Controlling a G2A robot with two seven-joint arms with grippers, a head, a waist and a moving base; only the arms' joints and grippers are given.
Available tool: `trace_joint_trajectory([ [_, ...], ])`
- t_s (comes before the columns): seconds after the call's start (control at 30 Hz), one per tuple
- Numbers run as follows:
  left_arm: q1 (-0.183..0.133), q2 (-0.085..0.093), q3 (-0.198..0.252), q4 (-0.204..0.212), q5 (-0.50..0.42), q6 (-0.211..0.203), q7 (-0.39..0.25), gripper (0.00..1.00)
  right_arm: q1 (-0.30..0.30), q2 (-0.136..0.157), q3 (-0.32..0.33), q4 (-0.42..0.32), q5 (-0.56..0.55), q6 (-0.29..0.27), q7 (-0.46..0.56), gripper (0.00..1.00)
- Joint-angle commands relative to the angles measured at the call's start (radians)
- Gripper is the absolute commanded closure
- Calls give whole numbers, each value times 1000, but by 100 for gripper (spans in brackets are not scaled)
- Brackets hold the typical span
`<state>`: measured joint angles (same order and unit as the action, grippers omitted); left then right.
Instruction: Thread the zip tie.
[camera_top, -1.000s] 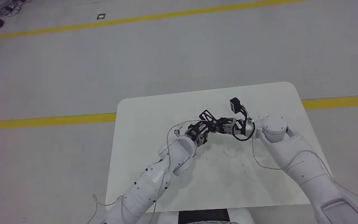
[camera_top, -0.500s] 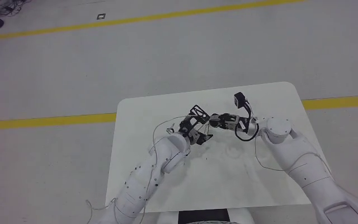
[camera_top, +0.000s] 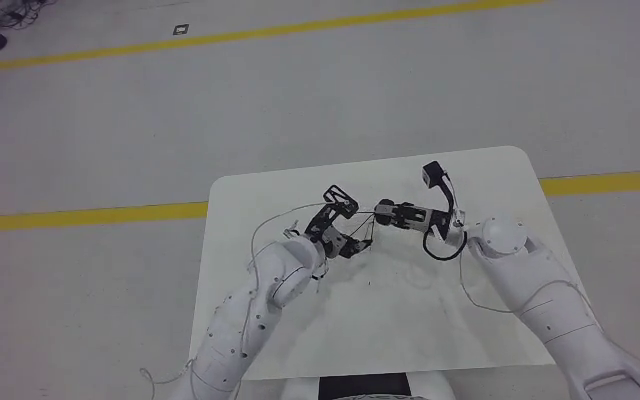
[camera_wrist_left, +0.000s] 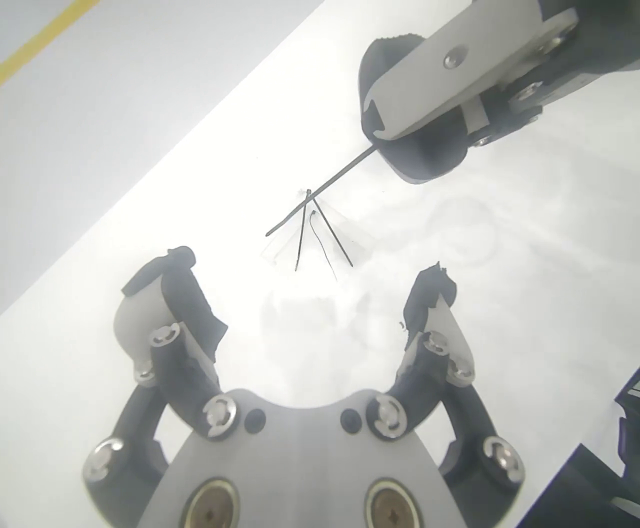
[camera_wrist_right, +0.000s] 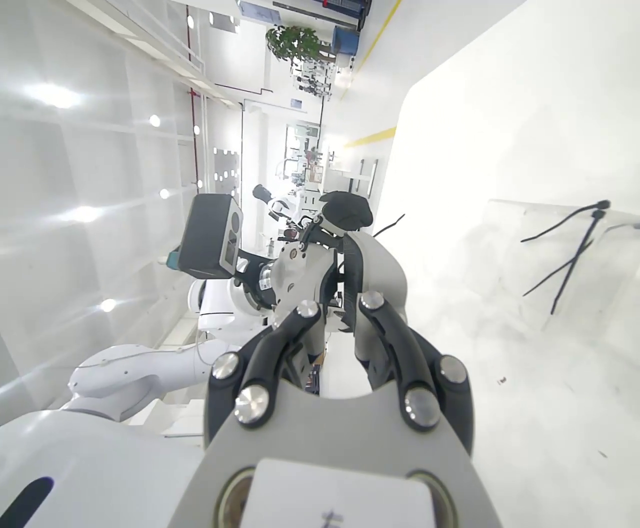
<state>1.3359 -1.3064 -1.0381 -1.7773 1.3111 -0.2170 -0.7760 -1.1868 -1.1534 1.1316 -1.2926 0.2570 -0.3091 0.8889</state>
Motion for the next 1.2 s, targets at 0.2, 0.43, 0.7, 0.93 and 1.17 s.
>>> trace_joint_trajectory([
  [0.2,5,0,-32,36,-170,-38,19,0,-19,5,8,-23,-60,-31,-30,100],
  [0.43,-46,15,-77,125,-511,-123,-70,0,-58,19,70,-85,-67,-31,45,100],
  [0.7,-107,46,-62,209,-863,-123,-117,0,-86,15,127,-120,-31,-31,134,100],
  [0.93,-144,71,-54,276,-1083,-123,-125,0,-98,-6,176,-105,18,-31,199,100],
  [1.17,-151,74,-44,278,-1094,-123,-127,0,-98,-9,180,-100,16,-31,202,100],
])
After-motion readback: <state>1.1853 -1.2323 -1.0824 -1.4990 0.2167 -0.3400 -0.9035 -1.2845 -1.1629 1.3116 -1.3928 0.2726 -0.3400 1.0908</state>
